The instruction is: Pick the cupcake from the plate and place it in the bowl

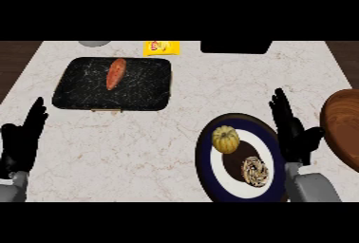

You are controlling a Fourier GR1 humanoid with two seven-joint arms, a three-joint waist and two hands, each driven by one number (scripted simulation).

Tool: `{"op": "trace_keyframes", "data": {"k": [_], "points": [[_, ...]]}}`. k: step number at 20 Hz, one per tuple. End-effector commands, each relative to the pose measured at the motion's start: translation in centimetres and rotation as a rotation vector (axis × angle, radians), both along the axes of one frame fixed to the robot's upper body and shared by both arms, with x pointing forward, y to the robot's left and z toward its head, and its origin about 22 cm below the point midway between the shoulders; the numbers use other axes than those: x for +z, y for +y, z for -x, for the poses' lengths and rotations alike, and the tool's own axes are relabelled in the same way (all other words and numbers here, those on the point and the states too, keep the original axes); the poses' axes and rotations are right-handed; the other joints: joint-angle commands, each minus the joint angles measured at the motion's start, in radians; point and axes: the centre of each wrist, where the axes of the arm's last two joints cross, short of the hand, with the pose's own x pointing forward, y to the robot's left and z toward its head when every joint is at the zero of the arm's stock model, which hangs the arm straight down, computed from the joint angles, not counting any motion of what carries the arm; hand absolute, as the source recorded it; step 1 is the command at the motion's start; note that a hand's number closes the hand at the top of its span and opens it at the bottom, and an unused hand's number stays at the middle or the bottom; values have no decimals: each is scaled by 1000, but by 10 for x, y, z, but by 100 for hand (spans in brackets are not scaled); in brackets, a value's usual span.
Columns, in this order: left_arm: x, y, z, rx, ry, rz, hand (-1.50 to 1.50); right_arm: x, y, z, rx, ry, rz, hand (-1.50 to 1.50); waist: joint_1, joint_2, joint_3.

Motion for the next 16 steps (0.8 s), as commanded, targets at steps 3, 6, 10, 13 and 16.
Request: {"op": "trace_keyframes", "data": {"k": [3, 6, 10, 13, 16], "points": [[14, -52, -12, -274, -97, 104, 0, 30, -1, 6, 234, -92, 24, 150, -40, 15, 7], [31, -110, -16, -547, -190, 181, 0, 49, -6, 3, 419, -172, 46, 150, -61, 9, 8], [28, -116, -5, -630, -146, 243, 0, 2, -23, 34, 364, -58, 217, -150, -28, 19, 8], [30, -139, -4, -622, -145, 248, 0, 15, -29, 18, 428, -155, 273, -150, -20, 20, 8], [26, -152, -3, -641, -141, 258, 0, 31, -30, 15, 491, -175, 502, -150, -21, 19, 7]]}}
